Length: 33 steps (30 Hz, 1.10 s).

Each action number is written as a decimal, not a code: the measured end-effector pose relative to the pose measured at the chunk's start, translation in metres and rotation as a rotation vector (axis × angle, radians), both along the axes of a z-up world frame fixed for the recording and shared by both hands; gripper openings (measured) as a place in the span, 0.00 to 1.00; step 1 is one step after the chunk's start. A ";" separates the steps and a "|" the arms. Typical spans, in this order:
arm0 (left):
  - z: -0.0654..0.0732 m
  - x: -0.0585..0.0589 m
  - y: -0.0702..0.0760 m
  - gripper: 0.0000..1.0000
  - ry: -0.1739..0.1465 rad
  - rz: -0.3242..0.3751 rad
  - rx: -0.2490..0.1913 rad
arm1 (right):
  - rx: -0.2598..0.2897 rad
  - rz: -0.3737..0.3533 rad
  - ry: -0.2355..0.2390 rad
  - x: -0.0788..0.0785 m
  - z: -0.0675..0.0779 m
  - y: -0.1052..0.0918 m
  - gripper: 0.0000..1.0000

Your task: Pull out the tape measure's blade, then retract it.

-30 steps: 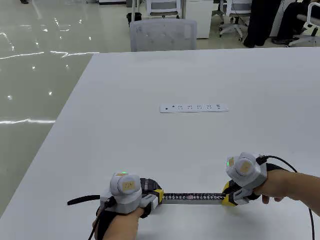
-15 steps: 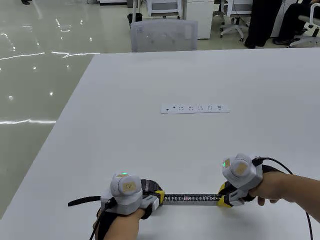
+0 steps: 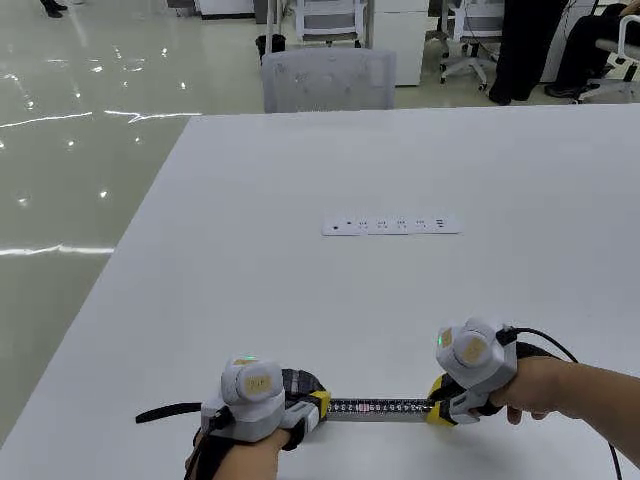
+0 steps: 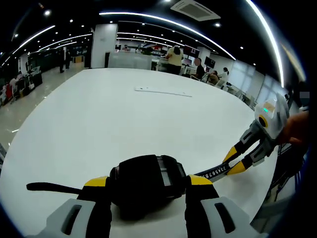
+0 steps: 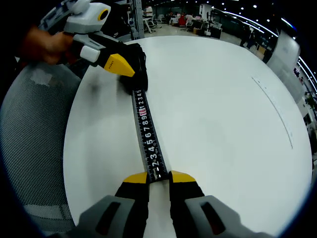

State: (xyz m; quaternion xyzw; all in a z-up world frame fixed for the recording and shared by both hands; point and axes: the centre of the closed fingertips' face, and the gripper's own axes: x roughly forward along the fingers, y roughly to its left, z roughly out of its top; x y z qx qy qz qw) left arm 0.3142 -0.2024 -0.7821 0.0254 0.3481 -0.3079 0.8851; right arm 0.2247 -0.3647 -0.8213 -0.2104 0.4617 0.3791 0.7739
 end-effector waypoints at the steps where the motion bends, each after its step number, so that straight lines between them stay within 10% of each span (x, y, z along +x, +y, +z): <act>1: 0.000 0.000 0.000 0.56 0.000 0.000 0.000 | 0.001 0.000 -0.001 0.001 0.000 0.001 0.13; 33: 0.000 0.000 0.000 0.56 0.008 0.004 -0.001 | 0.010 0.020 -0.013 0.011 -0.001 0.019 0.14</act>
